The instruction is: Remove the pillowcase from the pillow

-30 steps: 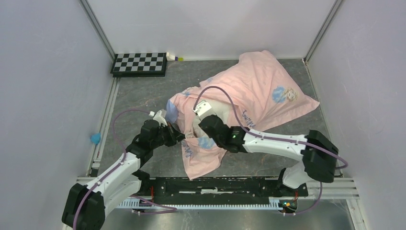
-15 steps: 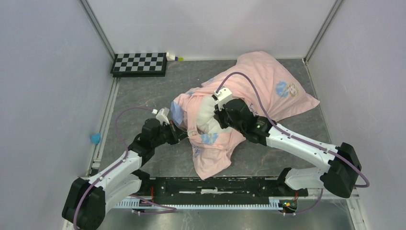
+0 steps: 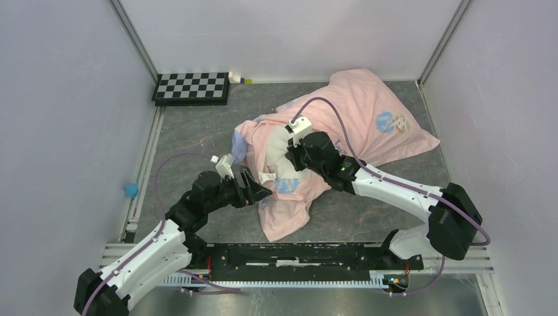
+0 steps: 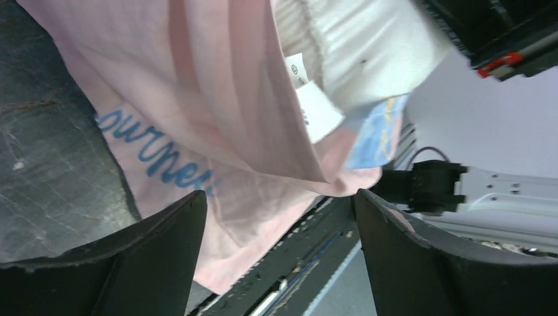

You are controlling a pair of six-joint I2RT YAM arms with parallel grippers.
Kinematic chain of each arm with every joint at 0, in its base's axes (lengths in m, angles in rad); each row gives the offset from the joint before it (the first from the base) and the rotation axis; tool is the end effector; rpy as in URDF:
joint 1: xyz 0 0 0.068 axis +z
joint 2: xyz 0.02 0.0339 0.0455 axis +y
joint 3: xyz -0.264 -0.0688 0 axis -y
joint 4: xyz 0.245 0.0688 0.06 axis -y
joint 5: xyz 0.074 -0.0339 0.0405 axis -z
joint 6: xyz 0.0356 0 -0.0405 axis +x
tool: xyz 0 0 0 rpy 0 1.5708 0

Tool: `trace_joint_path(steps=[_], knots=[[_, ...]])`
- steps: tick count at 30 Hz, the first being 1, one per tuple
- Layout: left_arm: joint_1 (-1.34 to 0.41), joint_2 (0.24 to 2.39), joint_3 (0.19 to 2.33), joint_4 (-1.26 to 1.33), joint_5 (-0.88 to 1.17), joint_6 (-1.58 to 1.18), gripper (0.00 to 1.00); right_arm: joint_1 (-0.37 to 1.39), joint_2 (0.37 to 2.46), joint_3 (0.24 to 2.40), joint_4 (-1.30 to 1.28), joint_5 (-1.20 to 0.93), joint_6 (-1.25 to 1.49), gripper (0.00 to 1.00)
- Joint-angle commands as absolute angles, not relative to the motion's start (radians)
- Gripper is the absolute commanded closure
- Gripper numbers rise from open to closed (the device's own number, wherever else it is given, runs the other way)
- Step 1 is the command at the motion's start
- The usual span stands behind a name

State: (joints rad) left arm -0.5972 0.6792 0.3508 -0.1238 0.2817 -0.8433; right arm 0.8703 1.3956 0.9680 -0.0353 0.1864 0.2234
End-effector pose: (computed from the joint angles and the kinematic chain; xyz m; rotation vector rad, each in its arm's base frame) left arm 0.1294 -0.0999 0.2098 -0.0766 2.2171 -1.1478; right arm 0.2109 0.2399 0.2778 -0.5413 1.9892 0.4977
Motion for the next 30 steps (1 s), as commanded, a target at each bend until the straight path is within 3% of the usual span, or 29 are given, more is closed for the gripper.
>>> trace_joint_path(steps=[1, 6, 9, 20, 24, 27, 30], knots=[[-0.602, 0.605, 0.333, -0.086, 0.281, -1.032, 0.09, 0.878, 1.400, 0.962, 0.145, 0.194, 0.239, 1.00], [-0.601, 0.516, 0.268, -0.024, 0.189, -1.245, 0.00, 0.910, 1.396, 0.926, 0.208, 0.222, 0.224, 1.00], [-0.602, 0.517, 0.239, 0.056, 0.153, -1.350, 0.00, 0.929, 1.396, 0.912, 0.240, 0.226, 0.221, 1.00], [-0.623, 0.856, 0.363, 0.035, 0.112, -1.452, 0.02, 0.970, 1.399, 0.910, 0.262, 0.258, 0.208, 1.00], [-0.692, 0.939, 0.326, 0.125, 0.114, -1.431, 0.20, 0.969, 1.404, 0.916, 0.260, 0.277, 0.202, 1.00], [-0.771, 0.961, 0.292, 0.233, 0.113, -1.364, 0.52, 0.969, 1.424, 0.937, 0.238, 0.311, 0.209, 1.00], [-0.840, 0.971, 0.323, 0.175, 0.121, -1.259, 0.56, 0.969, 1.443, 0.960, 0.226, 0.330, 0.210, 1.00]])
